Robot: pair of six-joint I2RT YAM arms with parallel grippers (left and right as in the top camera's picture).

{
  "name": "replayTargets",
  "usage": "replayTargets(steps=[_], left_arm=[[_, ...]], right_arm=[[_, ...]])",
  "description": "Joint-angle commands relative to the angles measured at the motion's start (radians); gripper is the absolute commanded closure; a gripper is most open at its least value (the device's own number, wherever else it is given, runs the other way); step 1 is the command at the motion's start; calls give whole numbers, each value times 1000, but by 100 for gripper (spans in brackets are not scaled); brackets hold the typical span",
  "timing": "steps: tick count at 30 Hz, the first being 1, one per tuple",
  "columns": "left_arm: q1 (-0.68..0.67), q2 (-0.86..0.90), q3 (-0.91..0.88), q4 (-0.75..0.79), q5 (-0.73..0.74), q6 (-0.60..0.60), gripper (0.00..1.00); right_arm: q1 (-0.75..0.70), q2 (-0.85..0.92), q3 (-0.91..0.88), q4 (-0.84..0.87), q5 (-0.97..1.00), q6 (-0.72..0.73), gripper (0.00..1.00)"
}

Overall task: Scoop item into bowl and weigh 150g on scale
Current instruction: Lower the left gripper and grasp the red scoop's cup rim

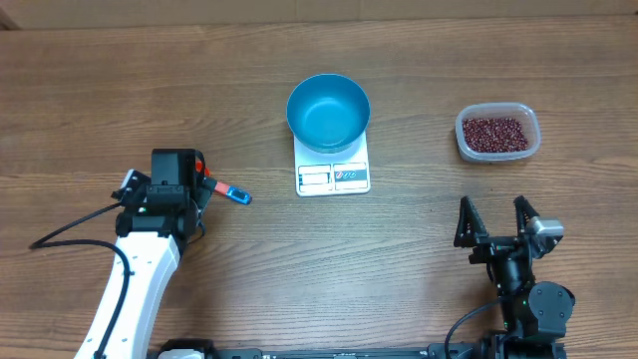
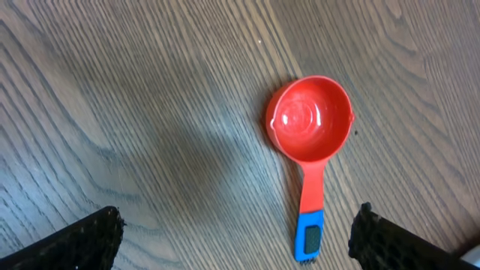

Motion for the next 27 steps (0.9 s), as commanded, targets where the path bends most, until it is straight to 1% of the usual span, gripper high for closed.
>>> replayTargets(steps=[1,7,12,18,22,27], left_arm=[[12,5,19,1,-52,-10,3],[12,5,19,4,-68,-11,8],[23,26,19,32,-67,-11,10],[62,101,19,50,-51,-67,14],[76,147,19,61,-33,-92,14],[76,204,19,139,2,-92,11]], right_arm=[[6,-10,-11,5,7,-1,0],[6,-10,-11,5,7,-1,0],[6,-10,-11,5,7,-1,0],[6,-10,-11,5,7,-1,0],[6,-10,-11,5,7,0,0],[6,-10,-11,5,7,-1,0]])
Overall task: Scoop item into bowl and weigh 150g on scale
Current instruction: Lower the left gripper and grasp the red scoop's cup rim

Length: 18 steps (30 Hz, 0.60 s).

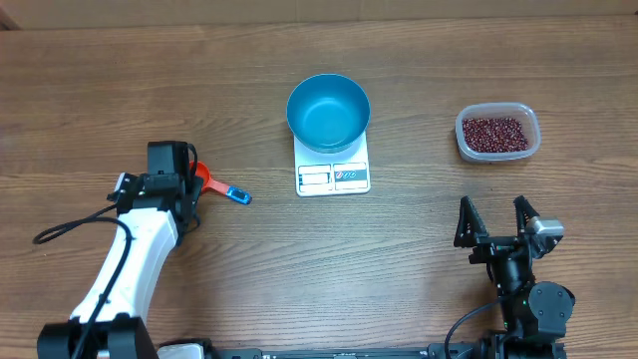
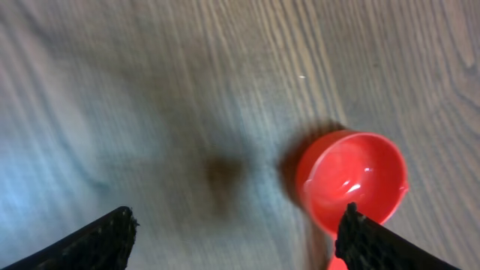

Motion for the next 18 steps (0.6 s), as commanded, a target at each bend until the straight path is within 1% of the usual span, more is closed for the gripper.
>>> replayTargets(steps=[1,4,8,15,18], left_arm=[[5,51,19,64,58,-23,11],[5,85,19,114,86,-23,12],[5,140,19,181,86,-22,14],[5,231,19,320,105,-12,26],[5,264,19,341,123,-12,29]], right_arm=[[6,-10,-11,4,7,-1,0],[6,-10,-11,4,7,-1,0],[6,-10,-11,4,7,-1,0],[6,-10,-11,4,7,-1,0],[6,-10,-11,4,7,-1,0]])
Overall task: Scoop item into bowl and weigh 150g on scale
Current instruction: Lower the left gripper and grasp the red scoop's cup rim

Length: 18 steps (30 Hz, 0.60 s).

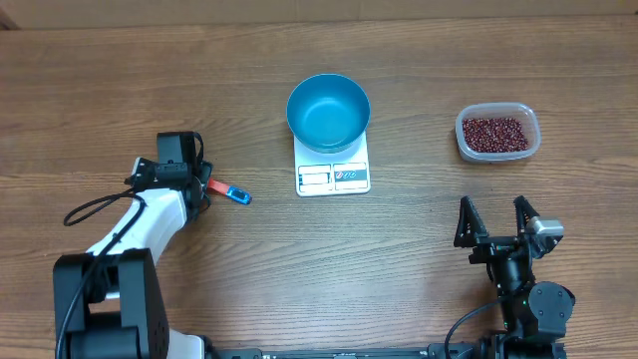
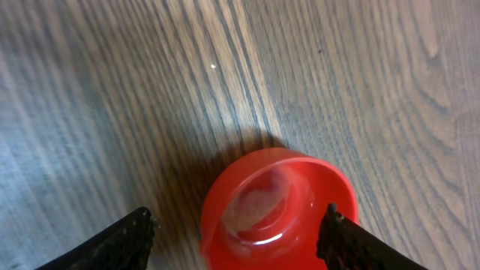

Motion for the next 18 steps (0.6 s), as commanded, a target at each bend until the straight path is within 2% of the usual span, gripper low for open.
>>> replayTargets(steps=[1,6,7,8,9,18], left_arm=[[4,45,16,12,25,-3,33],[4,61,16,11,24,-3,63],[5,60,16,12,24,-3,71],[5,58,16,12,24,-3,87],[5,54,16,11,25,-2,96],[6,-115,17,-76,33,-7,96]], right_arm=[[6,-10,-11,5,7,-1,0],[6,-10,-11,5,7,-1,0],[6,-10,-11,5,7,0,0],[6,-10,-11,5,7,-1,0],[6,-10,-11,5,7,-1,0],[6,-10,-11,5,7,0,0]])
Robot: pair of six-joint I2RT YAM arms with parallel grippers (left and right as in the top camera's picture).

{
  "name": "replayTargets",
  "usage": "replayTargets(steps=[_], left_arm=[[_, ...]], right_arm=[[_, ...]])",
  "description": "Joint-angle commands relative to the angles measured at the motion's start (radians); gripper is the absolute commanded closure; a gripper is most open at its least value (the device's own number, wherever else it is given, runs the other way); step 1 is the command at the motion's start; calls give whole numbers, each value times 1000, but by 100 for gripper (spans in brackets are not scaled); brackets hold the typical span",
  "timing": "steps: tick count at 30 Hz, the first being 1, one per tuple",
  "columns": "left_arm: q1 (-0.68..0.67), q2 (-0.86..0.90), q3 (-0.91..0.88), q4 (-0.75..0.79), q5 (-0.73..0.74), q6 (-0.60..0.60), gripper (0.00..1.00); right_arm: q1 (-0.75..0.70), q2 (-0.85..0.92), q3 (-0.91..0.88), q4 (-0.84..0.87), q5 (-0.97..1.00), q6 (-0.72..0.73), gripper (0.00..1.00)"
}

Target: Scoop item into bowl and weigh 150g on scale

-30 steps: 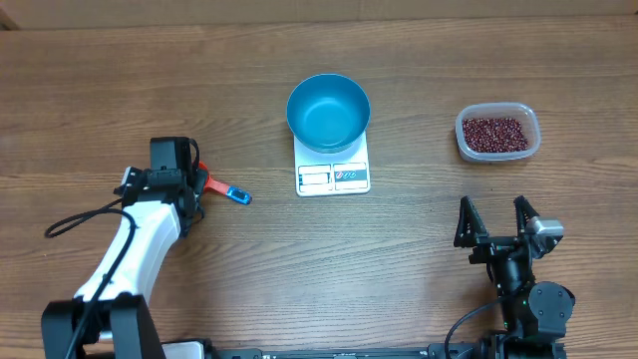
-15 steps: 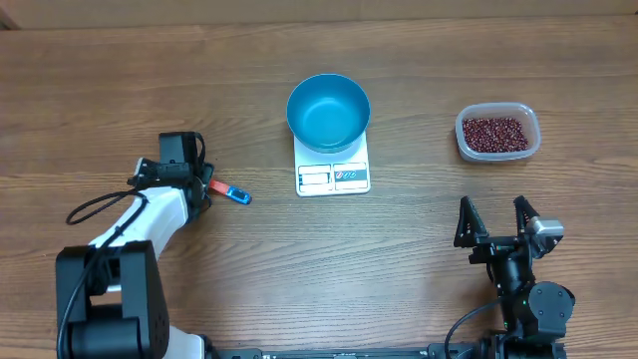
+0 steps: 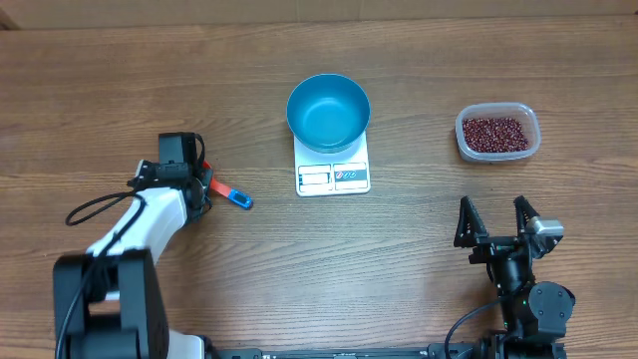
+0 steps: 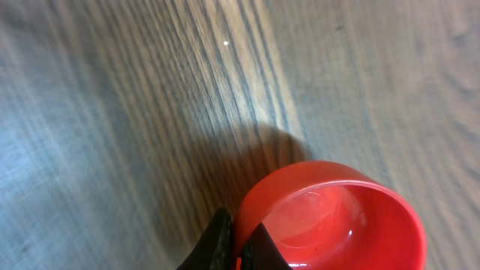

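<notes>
The red scoop (image 4: pixel 330 217) lies on the table left of the scale; its red handle with a blue tip (image 3: pixel 233 195) shows in the overhead view. My left gripper (image 4: pixel 240 246) is down at the cup and shut on the left wall of its rim, one finger outside and one inside. The empty blue bowl (image 3: pixel 328 112) stands on the white scale (image 3: pixel 333 176). A clear tub of red beans (image 3: pixel 496 133) sits at the right. My right gripper (image 3: pixel 495 221) rests open near the front right, holding nothing.
The left arm's black cable (image 3: pixel 95 211) loops over the table to the left of the arm. The scale's display faces the front edge. Bare wooden table (image 3: pixel 419 249) lies between scale, tub and right arm.
The left fingers stood wide apart on either side of the red cup; now they are shut on its rim wall. The scoop's handle has shifted slightly. The right arm has not moved.
First my left gripper hung open well above the scoop, with cup and handle in view. Then it was lower and over the cup. Then it was close down with the cup between its open fingers, and now it grips the rim.
</notes>
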Motion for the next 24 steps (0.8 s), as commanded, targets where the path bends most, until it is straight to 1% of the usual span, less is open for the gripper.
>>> replayTargets(steps=[1,3,7,10,13,19,24], left_arm=[[6,-137,14,-50,6,-10,96],[6,-201,14,-104,28,-46,96],[21,-316,14,-201,171,-151,96],[25,-374,14,-233,251,-179,96],[24,-406,14,-274,311,-178,96],[24,-419,14,-386,321,-169,96],[24,-422,14,-396,403,-62,96]], right_arm=[[6,-10,-11,5,7,-1,0],[6,-10,-11,5,7,-1,0],[6,-10,-11,5,7,-1,0],[6,-10,-11,5,7,-1,0],[6,-10,-11,5,7,-1,0],[6,-10,-11,5,7,-1,0],[6,-10,-11,5,7,-1,0]])
